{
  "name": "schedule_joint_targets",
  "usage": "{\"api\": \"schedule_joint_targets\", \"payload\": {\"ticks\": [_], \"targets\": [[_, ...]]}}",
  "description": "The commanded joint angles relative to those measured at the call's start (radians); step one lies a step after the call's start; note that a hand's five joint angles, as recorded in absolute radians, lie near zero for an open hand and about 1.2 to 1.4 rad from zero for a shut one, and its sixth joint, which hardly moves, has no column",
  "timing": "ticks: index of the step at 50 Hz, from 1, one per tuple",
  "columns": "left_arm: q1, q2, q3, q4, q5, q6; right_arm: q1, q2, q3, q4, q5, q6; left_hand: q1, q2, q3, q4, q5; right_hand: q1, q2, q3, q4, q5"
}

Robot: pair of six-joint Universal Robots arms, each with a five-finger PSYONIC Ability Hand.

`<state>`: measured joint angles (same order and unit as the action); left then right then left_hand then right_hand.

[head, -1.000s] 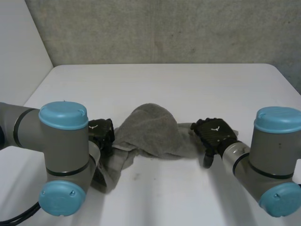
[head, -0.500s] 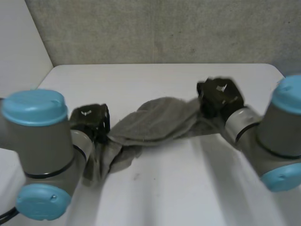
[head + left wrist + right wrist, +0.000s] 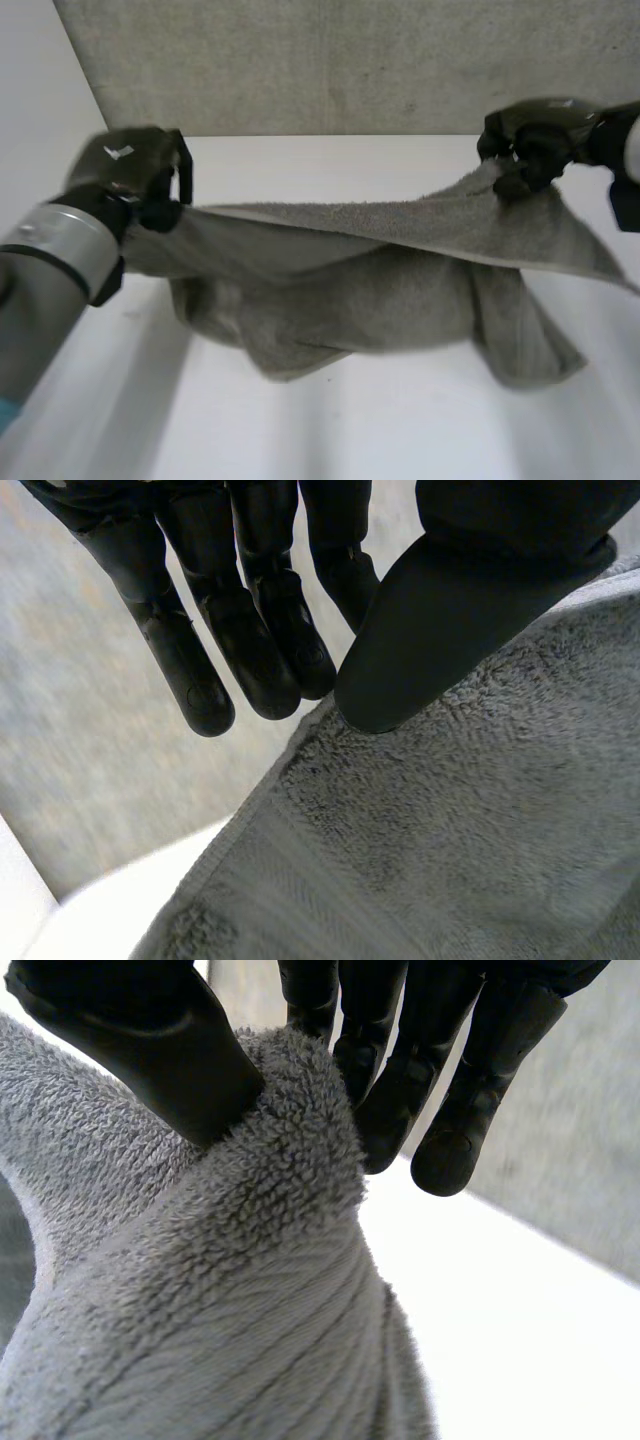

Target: Fold the towel.

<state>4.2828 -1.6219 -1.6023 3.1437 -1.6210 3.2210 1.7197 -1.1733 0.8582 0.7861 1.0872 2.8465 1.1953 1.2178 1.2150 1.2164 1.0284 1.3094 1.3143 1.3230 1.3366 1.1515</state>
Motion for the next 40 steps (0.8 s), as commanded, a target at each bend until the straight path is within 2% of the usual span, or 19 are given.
{"api": "schedule_joint_targets", "payload": {"ticks": [1,2,3,4,6,8,12,15,17,20,22,23,25,28,30,31,33,35,40], "targets": [[-0.012,-0.259,0.081,0.022,-0.002,0.005,0.052,0.284,-0.169,-0.021,0.128,0.002,0.201,0.178,0.181,0.18,0.193,0.087,0.082,0.073,0.06,0.07],[-0.012,-0.317,0.108,0.022,-0.005,0.005,0.079,0.347,-0.215,-0.024,0.157,0.002,0.201,0.178,0.181,0.18,0.193,0.087,0.082,0.073,0.06,0.07],[-0.012,-0.361,0.136,0.022,-0.008,0.005,0.101,0.401,-0.25,-0.024,0.181,-0.001,0.201,0.178,0.181,0.18,0.193,-0.028,-0.033,-0.042,-0.056,-0.045],[-0.012,-0.362,0.136,0.022,-0.008,0.005,0.101,0.402,-0.251,-0.024,0.181,-0.001,0.201,0.178,0.181,0.18,0.193,-0.03,-0.034,-0.043,-0.057,-0.046],[-0.012,-0.423,0.174,0.022,-0.01,0.003,0.121,0.481,-0.3,-0.028,0.22,-0.007,0.201,0.178,0.181,0.18,0.193,-1.055,-1.06,-1.069,-1.082,-1.072],[-0.012,-0.437,0.177,0.022,-0.005,0.003,0.126,0.5,-0.31,-0.037,0.233,-0.012,0.201,0.178,0.181,0.18,0.193,-1.135,-1.14,-1.148,-1.162,-1.151],[-0.012,-0.449,0.176,0.036,-0.005,0.002,0.129,0.492,-0.298,-0.08,0.257,-0.012,0.201,0.178,0.181,0.18,0.193,-1.135,-1.14,-1.148,-1.162,-1.151],[-0.012,-0.447,0.165,0.062,-0.007,0.002,0.121,0.431,-0.242,-0.133,0.264,-0.009,0.201,0.178,0.181,0.18,0.193,-1.135,-1.14,-1.148,-1.162,-1.151],[-0.012,-0.447,0.16,0.072,-0.01,0.002,0.113,0.321,-0.132,-0.195,0.26,-0.01,0.201,0.178,0.181,0.18,0.193,-1.135,-1.14,-1.148,-1.162,-1.151],[-0.011,-0.441,0.151,0.079,-0.008,0.002,0.109,0.267,-0.059,-0.237,0.26,-0.015,0.201,0.178,0.181,0.18,0.193,-1.135,-1.14,-1.148,-1.162,-1.151],[-0.011,-0.438,0.148,0.081,-0.007,0.002,0.087,0.148,0.11,-0.325,0.258,-0.021,0.201,0.178,0.181,0.18,0.193,-1.135,-1.14,-1.148,-1.162,-1.151],[-0.011,-0.438,0.148,0.081,-0.007,0.002,0.087,0.147,0.111,-0.326,0.258,-0.021,0.201,0.178,0.181,0.18,0.193,-1.135,-1.14,-1.148,-1.162,-1.151],[-0.011,-0.437,0.147,0.081,-0.007,0.0,0.066,0.037,0.305,-0.425,0.263,-0.042,0.201,0.178,0.181,0.18,0.193,-1.135,-1.14,-1.148,-1.162,-1.151],[-0.011,-0.437,0.147,0.081,-0.007,-0.001,0.055,-0.011,0.406,-0.484,0.267,-0.055,0.201,0.178,0.181,0.18,0.193,-1.135,-1.14,-1.148,-1.162,-1.151],[-0.011,-0.437,0.143,0.081,-0.007,-0.001,0.022,-0.095,0.603,-0.612,0.269,-0.076,0.201,0.178,0.181,0.18,0.193,-1.087,-1.092,-1.101,-1.115,-1.104],[-0.011,-0.437,0.143,0.081,-0.007,-0.001,0.021,-0.095,0.604,-0.613,0.269,-0.076,0.201,0.178,0.181,0.18,0.193,-1.086,-1.091,-1.1,-1.114,-1.103],[-0.011,-0.435,0.137,0.082,-0.007,-0.001,-0.017,-0.158,0.761,-0.717,0.269,-0.11,0.201,0.178,0.181,0.18,0.193,-0.882,-0.887,-0.896,-0.909,-0.899],[-0.011,-0.435,0.136,0.084,-0.007,-0.001,-0.037,-0.176,0.824,-0.75,0.269,-0.134,0.201,0.178,0.181,0.18,0.193,-0.811,-0.816,-0.825,-0.838,-0.828],[-0.011,-0.437,0.134,0.084,-0.005,-0.001,-0.078,-0.184,0.952,-0.777,0.246,-0.202,0.201,0.178,0.181,0.18,0.193,-0.761,-0.765,-0.774,-0.788,-0.777]]}}
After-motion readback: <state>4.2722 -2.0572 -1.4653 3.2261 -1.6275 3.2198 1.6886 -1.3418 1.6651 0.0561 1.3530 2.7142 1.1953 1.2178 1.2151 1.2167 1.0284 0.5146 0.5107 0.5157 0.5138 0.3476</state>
